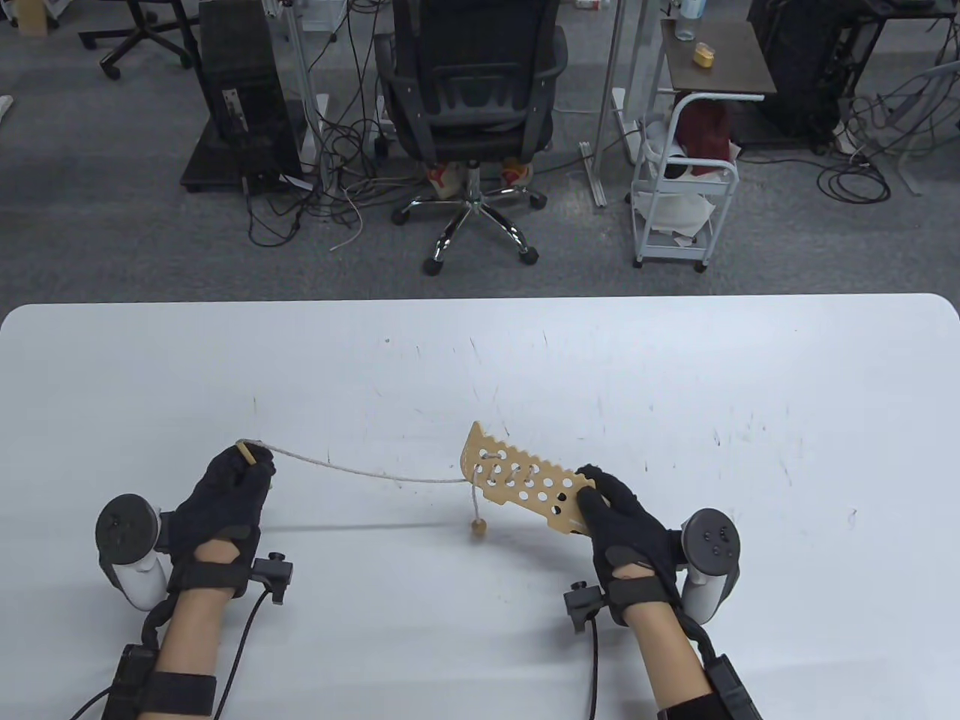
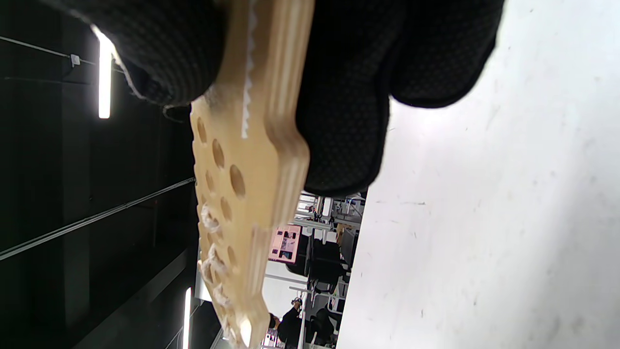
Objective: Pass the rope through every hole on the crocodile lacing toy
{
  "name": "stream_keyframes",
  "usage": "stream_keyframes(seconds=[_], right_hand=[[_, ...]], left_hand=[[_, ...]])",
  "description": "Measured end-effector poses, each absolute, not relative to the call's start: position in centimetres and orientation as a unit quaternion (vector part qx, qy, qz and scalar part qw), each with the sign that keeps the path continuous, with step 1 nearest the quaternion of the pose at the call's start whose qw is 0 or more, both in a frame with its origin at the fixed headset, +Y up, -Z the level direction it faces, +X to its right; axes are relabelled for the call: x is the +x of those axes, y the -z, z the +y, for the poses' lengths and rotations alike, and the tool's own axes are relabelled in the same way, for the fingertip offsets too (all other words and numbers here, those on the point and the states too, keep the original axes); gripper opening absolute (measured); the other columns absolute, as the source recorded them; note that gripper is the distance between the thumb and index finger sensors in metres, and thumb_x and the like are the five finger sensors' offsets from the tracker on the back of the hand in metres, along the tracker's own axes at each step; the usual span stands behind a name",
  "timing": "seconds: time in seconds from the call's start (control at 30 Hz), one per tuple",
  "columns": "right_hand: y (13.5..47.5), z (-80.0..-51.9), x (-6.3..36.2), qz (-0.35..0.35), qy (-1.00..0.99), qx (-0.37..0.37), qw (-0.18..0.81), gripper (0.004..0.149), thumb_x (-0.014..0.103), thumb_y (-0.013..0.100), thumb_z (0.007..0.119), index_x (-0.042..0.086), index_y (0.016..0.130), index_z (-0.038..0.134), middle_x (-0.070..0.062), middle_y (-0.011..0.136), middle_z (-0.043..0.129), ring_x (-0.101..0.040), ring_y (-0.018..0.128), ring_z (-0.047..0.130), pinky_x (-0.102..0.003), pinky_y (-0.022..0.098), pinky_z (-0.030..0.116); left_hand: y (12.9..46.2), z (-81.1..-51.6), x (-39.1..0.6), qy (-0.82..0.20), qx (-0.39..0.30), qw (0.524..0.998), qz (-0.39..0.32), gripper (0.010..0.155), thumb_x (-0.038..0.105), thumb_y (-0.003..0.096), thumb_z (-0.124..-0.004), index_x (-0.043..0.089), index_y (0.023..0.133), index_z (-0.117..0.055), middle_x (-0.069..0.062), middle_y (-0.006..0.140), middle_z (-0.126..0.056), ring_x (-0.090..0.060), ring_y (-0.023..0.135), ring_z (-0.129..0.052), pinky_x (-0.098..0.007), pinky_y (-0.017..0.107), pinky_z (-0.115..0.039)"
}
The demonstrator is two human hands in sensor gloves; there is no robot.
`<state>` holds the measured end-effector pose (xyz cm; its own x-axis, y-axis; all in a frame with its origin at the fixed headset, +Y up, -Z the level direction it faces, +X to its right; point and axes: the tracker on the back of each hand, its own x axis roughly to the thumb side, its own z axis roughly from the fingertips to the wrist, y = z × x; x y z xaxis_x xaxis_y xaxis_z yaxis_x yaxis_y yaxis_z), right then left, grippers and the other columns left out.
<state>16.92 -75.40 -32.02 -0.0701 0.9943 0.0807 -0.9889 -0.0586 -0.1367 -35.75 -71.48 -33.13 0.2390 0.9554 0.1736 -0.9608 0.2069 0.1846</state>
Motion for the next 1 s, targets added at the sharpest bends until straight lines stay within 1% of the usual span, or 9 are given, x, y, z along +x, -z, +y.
stream_keyframes(seconds=[0.17,0.27,0.43,0.6,0.67,0.73,0.77,0.83,1.0], right_hand=[[31.8,-75.1,15.9,-0.069,-0.731,0.009,0.679,0.046,0.039,0.045,0.082,0.021,0.087,0.080,-0.005,0.066,0.103,-0.024,0.051,0.107,-0.048,0.049,0.080],[31.6,-75.0,15.4,-0.065,-0.733,0.023,0.677,0.046,0.039,0.045,0.082,0.021,0.087,0.080,-0.005,0.066,0.103,-0.025,0.051,0.107,-0.049,0.048,0.080],[31.4,-74.8,14.7,-0.057,-0.736,0.038,0.673,0.047,0.039,0.045,0.082,0.021,0.087,0.080,-0.005,0.066,0.103,-0.025,0.051,0.107,-0.048,0.048,0.080],[31.2,-74.7,14.1,-0.050,-0.737,0.052,0.672,0.047,0.039,0.045,0.082,0.021,0.087,0.080,-0.005,0.065,0.103,-0.025,0.050,0.107,-0.048,0.048,0.080],[31.1,-74.6,13.8,-0.048,-0.738,0.058,0.671,0.047,0.039,0.045,0.082,0.021,0.087,0.080,-0.005,0.066,0.103,-0.025,0.050,0.107,-0.048,0.048,0.080],[31.0,-74.6,13.6,-0.045,-0.738,0.063,0.670,0.047,0.039,0.044,0.082,0.021,0.087,0.080,-0.005,0.065,0.103,-0.024,0.050,0.107,-0.048,0.048,0.080],[31.0,-74.5,13.4,-0.043,-0.739,0.066,0.669,0.047,0.039,0.045,0.082,0.021,0.087,0.080,-0.005,0.065,0.103,-0.024,0.050,0.107,-0.048,0.048,0.080],[30.9,-74.5,13.2,-0.041,-0.739,0.071,0.668,0.046,0.039,0.045,0.082,0.021,0.087,0.080,-0.005,0.066,0.103,-0.024,0.050,0.107,-0.048,0.048,0.080],[30.7,-74.4,12.6,-0.034,-0.738,0.083,0.668,0.046,0.039,0.045,0.082,0.021,0.087,0.080,-0.005,0.065,0.103,-0.024,0.050,0.107,-0.048,0.048,0.080]], left_hand=[[33.2,-71.5,-35.3,-0.615,0.120,0.779,-0.012,0.066,0.037,0.0420,-0.084,0.040,0.103,-0.059,0.003,0.078,-0.090,-0.029,0.082,-0.086,-0.061,0.077,-0.048],[33.2,-71.6,-35.1,-0.612,0.117,0.782,-0.014,0.070,0.036,0.0421,-0.085,0.045,0.105,-0.053,0.003,0.077,-0.090,-0.028,0.081,-0.087,-0.061,0.077,-0.048],[33.3,-71.7,-34.6,-0.605,0.103,0.789,-0.022,0.073,0.034,0.0428,-0.084,0.052,0.104,-0.049,0.002,0.076,-0.090,-0.029,0.079,-0.088,-0.061,0.076,-0.048],[33.4,-71.8,-34.1,-0.595,0.097,0.797,-0.025,0.069,0.034,0.0425,-0.086,0.053,0.101,-0.057,0.003,0.075,-0.093,-0.029,0.077,-0.091,-0.061,0.076,-0.051],[33.4,-71.9,-33.9,-0.590,0.097,0.802,-0.022,0.067,0.036,0.0415,-0.089,0.049,0.101,-0.060,0.005,0.074,-0.098,-0.028,0.075,-0.097,-0.061,0.075,-0.055],[33.4,-72.0,-33.8,-0.585,0.098,0.805,-0.013,0.066,0.039,0.0403,-0.091,0.040,0.100,-0.064,0.007,0.072,-0.101,-0.025,0.073,-0.101,-0.059,0.073,-0.060],[33.4,-72.1,-33.7,-0.581,0.099,0.808,-0.009,0.063,0.039,0.0397,-0.091,0.036,0.098,-0.067,0.007,0.070,-0.103,-0.024,0.071,-0.103,-0.058,0.073,-0.062],[33.5,-72.1,-33.6,-0.576,0.098,0.812,-0.012,0.058,0.039,0.0388,-0.092,0.032,0.094,-0.075,0.008,0.068,-0.105,-0.023,0.070,-0.105,-0.057,0.072,-0.064],[33.6,-72.2,-32.9,-0.572,0.085,0.815,-0.027,0.048,0.041,0.0366,-0.094,0.030,0.083,-0.087,0.009,0.065,-0.109,-0.021,0.068,-0.107,-0.055,0.072,-0.066]])
